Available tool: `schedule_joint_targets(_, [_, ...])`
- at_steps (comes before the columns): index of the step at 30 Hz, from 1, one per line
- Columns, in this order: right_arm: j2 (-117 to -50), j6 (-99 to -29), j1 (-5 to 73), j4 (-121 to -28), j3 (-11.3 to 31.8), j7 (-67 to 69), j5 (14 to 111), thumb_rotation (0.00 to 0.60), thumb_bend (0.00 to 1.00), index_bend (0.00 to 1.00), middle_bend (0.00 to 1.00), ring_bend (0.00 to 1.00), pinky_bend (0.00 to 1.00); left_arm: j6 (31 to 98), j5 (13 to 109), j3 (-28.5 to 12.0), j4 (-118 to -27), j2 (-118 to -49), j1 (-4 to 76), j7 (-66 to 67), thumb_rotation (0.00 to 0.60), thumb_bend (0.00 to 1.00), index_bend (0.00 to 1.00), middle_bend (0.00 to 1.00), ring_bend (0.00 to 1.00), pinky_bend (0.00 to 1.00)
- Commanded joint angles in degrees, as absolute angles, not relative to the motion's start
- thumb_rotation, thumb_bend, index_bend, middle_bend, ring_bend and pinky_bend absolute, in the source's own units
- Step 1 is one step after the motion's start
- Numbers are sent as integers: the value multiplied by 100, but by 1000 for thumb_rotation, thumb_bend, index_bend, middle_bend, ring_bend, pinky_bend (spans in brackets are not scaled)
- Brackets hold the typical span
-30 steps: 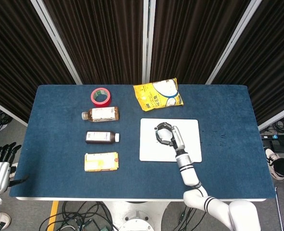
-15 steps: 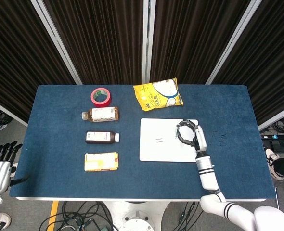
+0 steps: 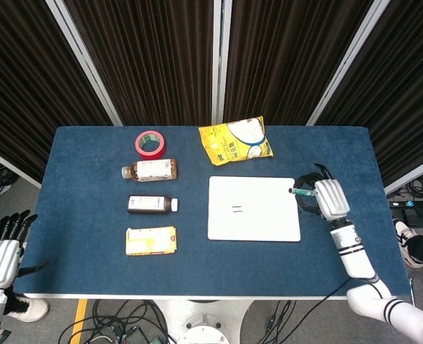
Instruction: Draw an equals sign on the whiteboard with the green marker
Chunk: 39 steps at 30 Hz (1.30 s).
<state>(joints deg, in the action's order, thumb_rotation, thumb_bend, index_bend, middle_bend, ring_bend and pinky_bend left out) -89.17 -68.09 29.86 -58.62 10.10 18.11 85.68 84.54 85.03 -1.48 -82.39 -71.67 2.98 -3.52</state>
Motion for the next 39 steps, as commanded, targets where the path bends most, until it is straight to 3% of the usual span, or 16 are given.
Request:
schedule_joint_targets(1, [-8218,-6383,3142,-5585,394,-239,9124,600,636,641,563,329,47,8453,8506,-130,-8304,-7141,289,-313,600,60,115,40,0,0])
schedule_joint_targets(8, [-8465,-5875,3235,-5095,127,-979,9127,600,622,638,536,290,0,8375,8468,-108,-8483,-7084,305,-169,600,60,115,40,0,0])
schedule_joint_targets(21, [-9507,-5631,3427,-3773,147,-239,8958,600,620,568,479,251,0,8302,8422,-133,-8551,-7060,358,-89,600,60,115,40,0,0])
schedule_joint_targets(25, [-9678,-5501,3477,-3518,97,-148,8953,600,617,450,439,204,0,8312,8409,-135,-8528,-7068,350,-105,600,60,115,39,0,0])
schedule_joint_targets(31, [-9550,-5348,3392,-3742,105,-147,8786,600,591,159,249,42,0,8319,8396,-141,-8505,-7066,347,-134,600,59,115,40,0,0])
schedule_joint_targets(34, [-9251,-5721,3194,-4126,151,-219,8729,600,592,94,200,4,0,8365,8411,-143,-8484,-7065,330,-165,600,59,115,40,0,0])
schedule_joint_targets(39, [-8394,-6783,2580,-5456,314,-184,8551,600,592,79,189,0,0,8378,8412,-150,-8480,-7059,331,-157,600,59,115,40,0,0])
